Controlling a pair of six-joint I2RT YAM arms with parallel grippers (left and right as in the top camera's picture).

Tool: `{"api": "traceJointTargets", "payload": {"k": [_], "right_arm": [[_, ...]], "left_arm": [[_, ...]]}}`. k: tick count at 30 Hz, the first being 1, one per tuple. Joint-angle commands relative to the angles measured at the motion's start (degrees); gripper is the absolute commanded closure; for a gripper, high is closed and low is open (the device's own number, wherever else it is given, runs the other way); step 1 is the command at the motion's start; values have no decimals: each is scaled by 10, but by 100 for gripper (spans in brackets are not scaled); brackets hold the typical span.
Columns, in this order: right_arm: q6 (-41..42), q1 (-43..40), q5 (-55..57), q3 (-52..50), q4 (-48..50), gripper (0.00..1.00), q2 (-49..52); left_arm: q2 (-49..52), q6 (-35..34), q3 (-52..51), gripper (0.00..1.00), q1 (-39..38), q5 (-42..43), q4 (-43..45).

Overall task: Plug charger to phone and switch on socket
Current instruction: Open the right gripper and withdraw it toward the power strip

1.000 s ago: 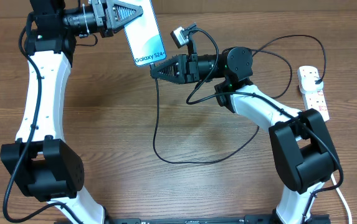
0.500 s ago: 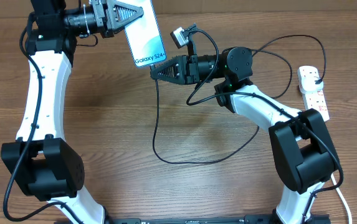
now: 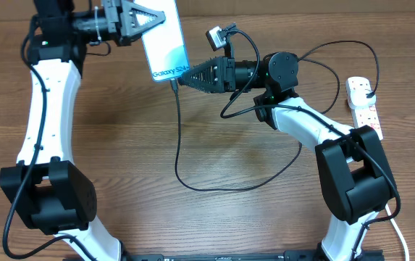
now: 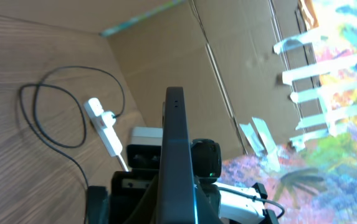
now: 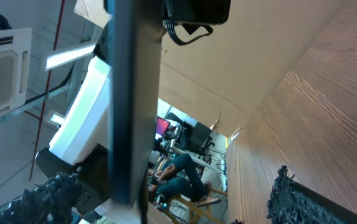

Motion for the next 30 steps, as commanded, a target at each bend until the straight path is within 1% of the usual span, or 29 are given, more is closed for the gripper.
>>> {"api": "traceJointTargets", "payload": {"k": [1,4,7,11,15,20,25,27,30], "right_arm": [[2,-20,-13,5,2,0,0],[10,-33,-13,5,-5,0,0],[10,-48,-13,5,-34,0,0],[-29,-64,-13,5,-132,0,0],[-105,-71,-11,5,-278,0,0],[-232,-77,28,5,-508,0,0],[-362,-84,124,5,-720,0,-4],[-405,-87,167,5,-784,0,-13],[-448,-92,236,5,-860,0,-36]], "left_arm": [[-9,-10,3,96,25,6,-4],[-9,-10,3,96,37,15,-4],[-9,-10,3,96,44,18,-5],[-9,-10,3,96,46,17,-4],[-9,-10,3,96,46,14,-5],[-9,-10,3,96,45,7,-4],[-9,-5,3,96,45,3,-5],[-9,7,3,96,45,3,-5],[-9,23,3,96,44,1,-12]]}}
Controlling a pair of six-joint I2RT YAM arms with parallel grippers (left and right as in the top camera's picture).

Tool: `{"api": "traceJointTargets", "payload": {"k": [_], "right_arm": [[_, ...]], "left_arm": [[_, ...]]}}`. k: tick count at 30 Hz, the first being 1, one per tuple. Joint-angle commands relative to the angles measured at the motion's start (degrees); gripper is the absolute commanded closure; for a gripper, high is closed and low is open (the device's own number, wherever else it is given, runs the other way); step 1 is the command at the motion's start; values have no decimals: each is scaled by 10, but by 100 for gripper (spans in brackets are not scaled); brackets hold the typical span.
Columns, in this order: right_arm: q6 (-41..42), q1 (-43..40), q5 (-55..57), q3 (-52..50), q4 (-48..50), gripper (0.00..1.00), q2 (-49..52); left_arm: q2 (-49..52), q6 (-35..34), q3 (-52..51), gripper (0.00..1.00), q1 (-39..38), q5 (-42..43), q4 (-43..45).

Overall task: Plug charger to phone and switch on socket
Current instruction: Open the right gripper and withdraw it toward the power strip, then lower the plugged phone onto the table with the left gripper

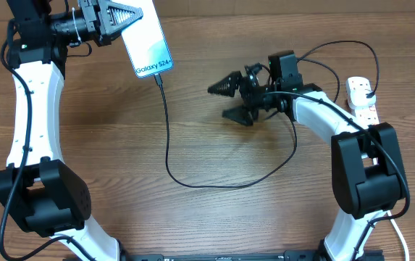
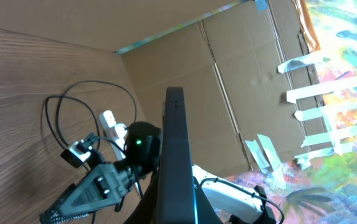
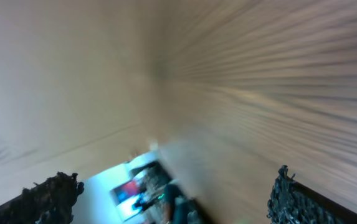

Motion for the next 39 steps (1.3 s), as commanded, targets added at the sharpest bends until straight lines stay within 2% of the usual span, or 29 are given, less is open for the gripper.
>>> {"api": "traceJointTargets", "payload": {"k": [1,4,7,12,14,20,31,39], "right_arm": [[-110,-11,129,4,-61,0,-47],[-126,-20,216,5,-129,0,-81],[-134,-35,305,5,-197,0,-122],[-138,-53,380,5,-260,0,-175],[-138,-59,388,5,-271,0,-189],[-146,-77,387,5,-289,0,-224],[-168,-78,388,5,-309,0,-245],[-172,-77,388,5,-313,0,-245]], "left_arm": [[-9,24,3,96,-3,4,-7],[-9,59,3,96,-11,-3,-34],[-9,120,3,96,-27,-33,-102],[-8,222,3,96,-69,-111,-213],[-7,239,3,96,-88,-138,-232],[21,242,3,96,-138,-191,-241],[162,246,3,96,-194,-190,-238],[223,264,2,96,-213,-204,-236]]}}
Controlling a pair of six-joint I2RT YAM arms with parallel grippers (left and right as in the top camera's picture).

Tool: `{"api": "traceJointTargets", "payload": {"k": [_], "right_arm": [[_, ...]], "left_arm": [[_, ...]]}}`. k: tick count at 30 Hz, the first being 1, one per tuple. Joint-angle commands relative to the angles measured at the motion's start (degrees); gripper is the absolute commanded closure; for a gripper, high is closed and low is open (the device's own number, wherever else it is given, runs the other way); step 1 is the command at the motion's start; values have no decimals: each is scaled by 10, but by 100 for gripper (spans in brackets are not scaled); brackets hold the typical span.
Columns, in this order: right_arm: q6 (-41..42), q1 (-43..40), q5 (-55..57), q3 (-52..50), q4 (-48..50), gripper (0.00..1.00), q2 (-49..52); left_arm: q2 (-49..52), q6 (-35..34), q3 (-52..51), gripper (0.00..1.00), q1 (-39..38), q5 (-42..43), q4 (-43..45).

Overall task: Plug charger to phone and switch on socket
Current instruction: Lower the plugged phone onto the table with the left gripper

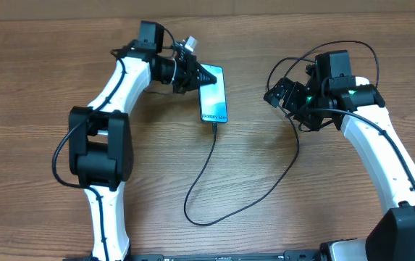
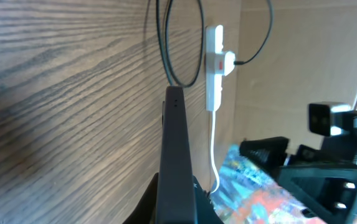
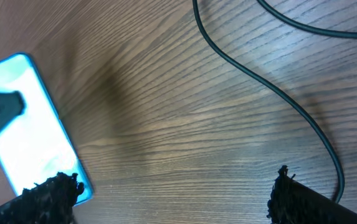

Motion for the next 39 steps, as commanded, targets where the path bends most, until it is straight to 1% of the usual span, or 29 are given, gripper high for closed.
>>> {"api": "traceJointTargets", "payload": {"k": [1,5,9,11,14,20,23,35,39], "right_arm": [[-10,-2,8,6,0,0,-16],[-16,-2,8,6,-7,0,-16],[-18,-2,8,6,-8,0,-16],[-20,-2,8,6,-9,0,-16],[-20,-2,8,6,-10,0,-16],[-20,-2,8,6,-10,0,-16],[-20,-2,8,6,-11,0,-16],[-20,-2,8,6,-10,0,-16],[-20,-2,8,6,-10,0,-16]], "left_arm": [[13,28,6,96,-8,5,3],[21,42,6,96,-19,-43,0],[21,61,6,96,-30,-75,-2],[21,74,6,96,-37,-123,-16],[24,86,6,96,-48,-164,-33],[28,89,6,96,-57,-195,-37],[43,70,6,96,-57,-215,-37],[53,38,6,96,-57,-218,-35],[54,12,6,96,-57,-243,-35]]}}
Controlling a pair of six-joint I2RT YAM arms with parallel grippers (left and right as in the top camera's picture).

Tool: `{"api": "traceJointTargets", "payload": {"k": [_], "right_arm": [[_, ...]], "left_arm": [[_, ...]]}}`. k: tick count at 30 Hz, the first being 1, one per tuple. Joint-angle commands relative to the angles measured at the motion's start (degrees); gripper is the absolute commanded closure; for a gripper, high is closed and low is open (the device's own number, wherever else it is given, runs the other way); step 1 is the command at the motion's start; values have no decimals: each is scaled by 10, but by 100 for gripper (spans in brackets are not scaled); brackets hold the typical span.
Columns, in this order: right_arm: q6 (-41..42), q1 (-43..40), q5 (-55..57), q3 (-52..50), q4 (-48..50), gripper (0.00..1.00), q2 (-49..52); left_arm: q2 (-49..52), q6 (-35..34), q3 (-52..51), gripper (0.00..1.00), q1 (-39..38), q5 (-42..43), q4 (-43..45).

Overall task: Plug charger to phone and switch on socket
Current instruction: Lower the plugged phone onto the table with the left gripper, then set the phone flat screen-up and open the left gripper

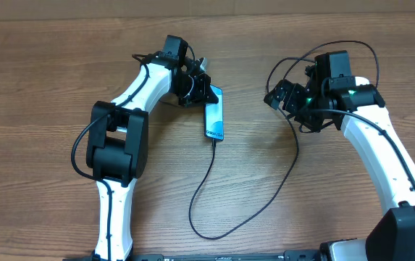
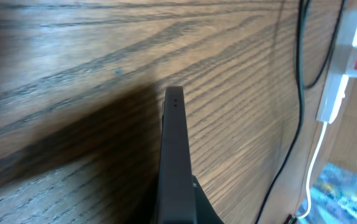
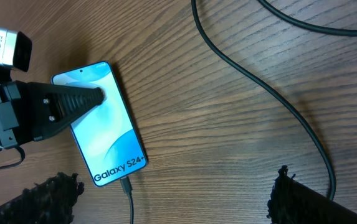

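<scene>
The phone (image 1: 214, 114), screen lit and reading Galaxy S24+ (image 3: 103, 124), sits low over the wooden table, tilted. My left gripper (image 1: 207, 93) is shut on its upper part, with one finger (image 3: 72, 102) lying across the screen. In the left wrist view only the phone's dark edge (image 2: 174, 155) shows. The charger plug (image 3: 126, 185) is in the phone's bottom port. The white power strip (image 2: 335, 93) with a red switch lies far off; my right arm hides it in the overhead view. My right gripper (image 1: 288, 100) hangs open to the right of the phone, its fingertips (image 3: 57, 186) wide apart.
The black charger cable (image 1: 207, 181) runs from the phone toward the front edge, loops, and climbs right under the right arm. Another stretch of cable (image 3: 290, 118) crosses the table below the right gripper. A cardboard wall stands behind the table.
The phone, still in my left gripper, has shifted slightly toward the table's front and now shows narrower from above, lower over the wood. The right arm has not moved.
My left gripper held the phone up at the back, with the right gripper's tips at its lower end by the cable. Then the right gripper was away and open, the cable hanging from the phone. Later the phone was near the table's middle, now lower still.
</scene>
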Motion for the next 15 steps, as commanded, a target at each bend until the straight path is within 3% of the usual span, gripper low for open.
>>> {"api": "traceJointTargets", "payload": {"k": [1,15], "right_arm": [[-5,-1,6,6,0,0,-15],[-5,-1,6,6,0,0,-15]], "left_arm": [[9,-32,6,96,-5,-34,2],[9,-69,5,96,-5,-57,5]]}}
